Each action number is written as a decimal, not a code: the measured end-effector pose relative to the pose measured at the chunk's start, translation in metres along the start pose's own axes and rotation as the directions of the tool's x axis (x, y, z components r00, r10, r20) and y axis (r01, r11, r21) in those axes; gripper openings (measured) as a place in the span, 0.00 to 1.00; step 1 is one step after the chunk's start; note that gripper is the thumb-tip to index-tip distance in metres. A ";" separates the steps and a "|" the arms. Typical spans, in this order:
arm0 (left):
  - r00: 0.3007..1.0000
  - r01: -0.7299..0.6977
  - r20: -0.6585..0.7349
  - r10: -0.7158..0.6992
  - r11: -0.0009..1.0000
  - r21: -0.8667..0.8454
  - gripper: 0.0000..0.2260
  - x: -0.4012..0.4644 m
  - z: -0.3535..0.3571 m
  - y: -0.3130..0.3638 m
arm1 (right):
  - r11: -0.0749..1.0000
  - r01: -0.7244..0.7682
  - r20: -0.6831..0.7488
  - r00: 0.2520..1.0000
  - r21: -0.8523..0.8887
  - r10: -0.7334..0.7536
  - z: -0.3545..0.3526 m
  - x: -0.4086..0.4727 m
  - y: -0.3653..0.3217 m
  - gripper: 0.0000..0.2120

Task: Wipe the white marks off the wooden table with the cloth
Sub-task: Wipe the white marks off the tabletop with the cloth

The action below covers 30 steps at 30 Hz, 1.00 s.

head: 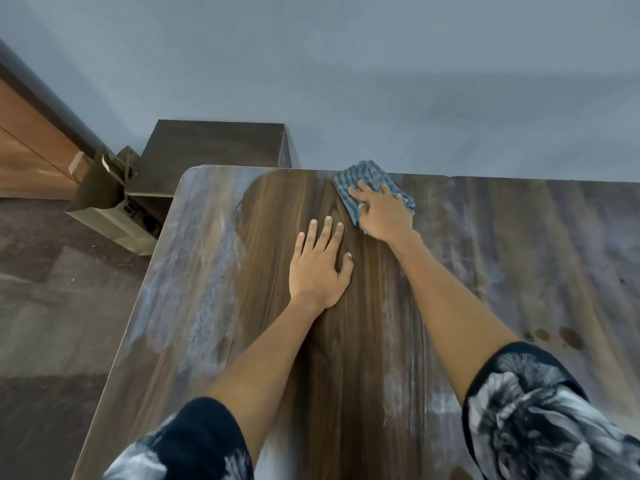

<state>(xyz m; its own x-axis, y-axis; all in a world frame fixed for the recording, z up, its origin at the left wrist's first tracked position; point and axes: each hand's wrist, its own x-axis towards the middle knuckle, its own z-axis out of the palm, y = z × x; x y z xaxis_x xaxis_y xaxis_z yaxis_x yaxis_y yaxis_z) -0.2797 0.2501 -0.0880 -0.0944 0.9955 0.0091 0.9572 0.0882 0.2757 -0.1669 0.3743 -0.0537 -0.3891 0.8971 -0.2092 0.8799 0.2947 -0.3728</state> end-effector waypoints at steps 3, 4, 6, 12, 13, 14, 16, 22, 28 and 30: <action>1.000 0.011 -0.023 -0.011 1.000 -0.006 0.26 -0.001 0.002 0.001 | 1.000 0.008 0.007 1.000 -0.011 -0.008 0.000 0.023 -0.014 0.22; 1.000 0.016 -0.026 -0.016 1.000 -0.008 0.26 -0.001 0.002 0.001 | 1.000 0.025 0.015 1.000 -0.014 -0.025 0.001 0.029 -0.021 0.23; 0.999 0.022 -0.029 -0.022 1.000 -0.018 0.26 -0.001 0.000 0.002 | 0.996 0.084 0.040 0.996 -0.012 -0.083 0.004 0.035 -0.032 0.23; 0.997 -0.017 -0.083 0.003 0.986 -0.168 0.21 -0.005 -0.008 0.003 | 0.934 0.256 0.129 0.947 0.247 -0.294 0.003 0.016 -0.017 0.25; 0.995 -0.018 -0.099 -0.002 0.981 -0.192 0.19 -0.006 -0.010 0.004 | 0.931 0.242 0.113 0.953 0.274 -0.281 0.001 0.009 -0.006 0.24; 0.994 -0.013 -0.109 -0.010 0.979 -0.205 0.18 -0.007 -0.011 0.004 | 0.933 0.205 0.073 0.969 0.297 -0.236 -0.002 0.002 0.005 0.24; 0.993 0.000 -0.115 -0.026 0.976 -0.217 0.17 -0.008 -0.011 0.005 | 0.936 0.082 -0.059 0.996 0.343 -0.066 -0.011 -0.008 0.025 0.23; 0.992 0.008 -0.119 -0.035 0.975 -0.221 0.17 -0.007 -0.013 0.008 | 0.975 -0.078 -0.207 0.971 0.208 0.122 -0.027 0.025 0.038 0.27; 0.993 0.012 -0.112 -0.038 0.976 -0.218 0.17 -0.007 -0.013 0.008 | 0.983 0.179 -0.065 0.981 -0.034 -0.181 -0.009 0.011 0.012 0.25; 0.993 0.012 -0.112 -0.037 0.976 -0.216 0.17 -0.007 -0.013 0.007 | 0.954 0.265 -0.025 0.962 -0.143 -0.271 0.001 -0.011 0.020 0.25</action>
<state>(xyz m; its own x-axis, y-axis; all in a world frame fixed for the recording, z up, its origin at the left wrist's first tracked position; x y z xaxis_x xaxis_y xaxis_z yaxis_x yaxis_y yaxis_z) -0.2753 0.2430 -0.0737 -0.1601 0.9813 0.1069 0.8742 0.0907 0.4770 -0.1457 0.3697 -0.0598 -0.6063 0.7914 -0.0778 0.7749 0.5659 -0.2814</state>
